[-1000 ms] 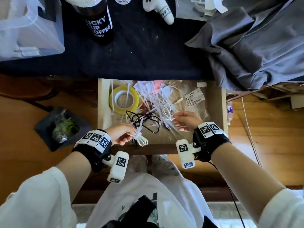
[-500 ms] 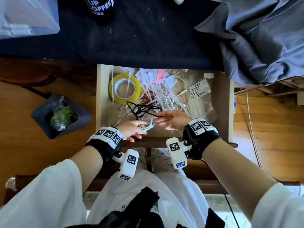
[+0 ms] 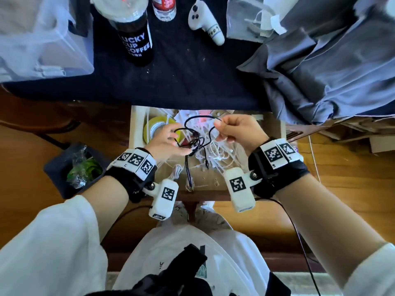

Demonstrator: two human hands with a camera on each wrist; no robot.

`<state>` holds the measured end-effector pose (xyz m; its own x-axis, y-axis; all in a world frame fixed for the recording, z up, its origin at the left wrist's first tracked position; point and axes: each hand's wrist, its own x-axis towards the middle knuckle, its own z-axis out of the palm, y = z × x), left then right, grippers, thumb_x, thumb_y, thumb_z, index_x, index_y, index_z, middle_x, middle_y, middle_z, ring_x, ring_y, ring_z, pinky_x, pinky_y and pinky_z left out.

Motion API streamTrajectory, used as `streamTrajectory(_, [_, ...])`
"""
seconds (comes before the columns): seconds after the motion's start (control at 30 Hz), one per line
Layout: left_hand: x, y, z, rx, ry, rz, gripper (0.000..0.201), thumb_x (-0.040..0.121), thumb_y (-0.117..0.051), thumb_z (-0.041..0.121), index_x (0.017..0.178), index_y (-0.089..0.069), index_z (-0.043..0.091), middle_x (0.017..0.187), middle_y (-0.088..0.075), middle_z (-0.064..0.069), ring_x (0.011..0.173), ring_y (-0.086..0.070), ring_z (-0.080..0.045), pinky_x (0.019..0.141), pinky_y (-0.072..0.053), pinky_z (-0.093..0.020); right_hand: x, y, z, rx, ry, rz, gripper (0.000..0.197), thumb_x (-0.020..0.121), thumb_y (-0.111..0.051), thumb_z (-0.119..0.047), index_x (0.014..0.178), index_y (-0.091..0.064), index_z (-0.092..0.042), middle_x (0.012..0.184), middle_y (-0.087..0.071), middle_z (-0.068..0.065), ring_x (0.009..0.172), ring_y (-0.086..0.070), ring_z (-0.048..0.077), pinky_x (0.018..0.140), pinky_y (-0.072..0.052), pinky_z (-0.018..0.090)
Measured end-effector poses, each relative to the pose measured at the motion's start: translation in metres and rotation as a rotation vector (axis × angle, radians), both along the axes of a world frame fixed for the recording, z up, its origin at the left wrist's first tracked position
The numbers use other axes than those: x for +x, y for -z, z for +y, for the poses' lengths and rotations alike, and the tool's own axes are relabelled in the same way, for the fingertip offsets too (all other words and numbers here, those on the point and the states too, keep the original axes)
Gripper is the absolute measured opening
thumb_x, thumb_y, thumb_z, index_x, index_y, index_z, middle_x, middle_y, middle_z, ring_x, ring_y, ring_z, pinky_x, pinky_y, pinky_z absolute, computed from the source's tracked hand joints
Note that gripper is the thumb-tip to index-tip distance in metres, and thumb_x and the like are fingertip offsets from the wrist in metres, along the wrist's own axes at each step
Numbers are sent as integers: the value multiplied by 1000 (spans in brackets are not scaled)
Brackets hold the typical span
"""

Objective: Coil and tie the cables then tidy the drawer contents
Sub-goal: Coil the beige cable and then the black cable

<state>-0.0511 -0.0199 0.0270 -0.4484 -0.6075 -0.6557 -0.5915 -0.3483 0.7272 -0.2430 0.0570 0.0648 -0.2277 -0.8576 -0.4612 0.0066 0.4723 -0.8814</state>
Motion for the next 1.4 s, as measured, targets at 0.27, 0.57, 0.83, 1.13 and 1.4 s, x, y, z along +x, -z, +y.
streamTrajectory(0.27, [-32,-39,-14,-302,23,105,36,80,-72,7,106,-48,14,81,-50,-1,68,-46,-8,61,-39,-10,-15,-85,-12,-302,103,-127,28,82,-59,-26,57,-49,-16,49,-48,-1,46,-55,10,49,-33,19])
streamTrajectory(0.57, [-25,-84,-31,95,-191,497,26,86,-58,-2,97,-55,21,88,-59,1,85,-58,-16,78,-54,-44,-56,-100,-2,-387,362,-153,31,94,-52,-22,64,-45,-16,48,-43,-5,46,-53,12,55,-28,27])
streamTrajectory(0.83, [-28,-102,-30,121,-226,703,28,84,-52,-3,103,-55,18,69,-67,6,65,-67,-10,58,-58,-33,-64,-95,0,-342,423,-173,29,94,-52,-27,68,-47,-15,45,-43,-6,41,-50,10,55,-28,28])
streamTrajectory(1.13, [-26,-109,-38,227,-122,899,76,38,-96,27,99,-51,13,64,-60,6,62,-63,-9,61,-57,-30,-68,-93,-4,-264,496,-160,34,92,-56,-23,62,-44,-14,44,-26,-6,36,-22,5,40,-14,19])
streamTrajectory(1.4, [-43,-109,-42,424,-163,1066,43,47,-93,19,86,-73,20,69,-61,8,64,-64,-9,74,-57,-33,-55,-76,-14,-211,318,6,39,96,-49,-17,58,-45,-7,40,-37,-1,28,-24,3,32,-17,13])
